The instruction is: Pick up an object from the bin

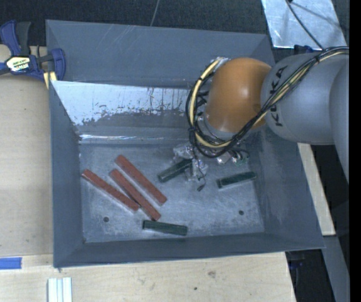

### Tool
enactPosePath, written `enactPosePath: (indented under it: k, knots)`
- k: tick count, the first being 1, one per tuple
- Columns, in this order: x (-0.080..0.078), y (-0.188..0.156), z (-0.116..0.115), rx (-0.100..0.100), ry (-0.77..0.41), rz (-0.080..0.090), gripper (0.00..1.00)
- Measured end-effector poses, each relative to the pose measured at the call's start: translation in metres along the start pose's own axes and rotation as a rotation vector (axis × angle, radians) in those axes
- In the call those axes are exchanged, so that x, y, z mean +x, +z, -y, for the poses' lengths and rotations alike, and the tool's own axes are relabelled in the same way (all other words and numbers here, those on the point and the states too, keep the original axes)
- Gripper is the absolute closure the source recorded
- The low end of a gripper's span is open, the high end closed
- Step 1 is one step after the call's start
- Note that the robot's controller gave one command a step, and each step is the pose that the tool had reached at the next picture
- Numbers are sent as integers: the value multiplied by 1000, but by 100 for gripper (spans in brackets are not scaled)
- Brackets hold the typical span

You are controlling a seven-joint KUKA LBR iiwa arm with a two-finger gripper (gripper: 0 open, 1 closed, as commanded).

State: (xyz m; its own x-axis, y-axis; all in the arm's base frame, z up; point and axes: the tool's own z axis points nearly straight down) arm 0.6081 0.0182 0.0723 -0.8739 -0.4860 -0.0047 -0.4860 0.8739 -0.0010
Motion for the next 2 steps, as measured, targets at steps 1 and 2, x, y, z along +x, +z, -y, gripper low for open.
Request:
enactPosePath:
  k: [1, 2]
  knots:
    - [-26, -134, -69, 0, -41, 0, 100]
    - [-26, -134, -69, 0, -40, -1, 100]
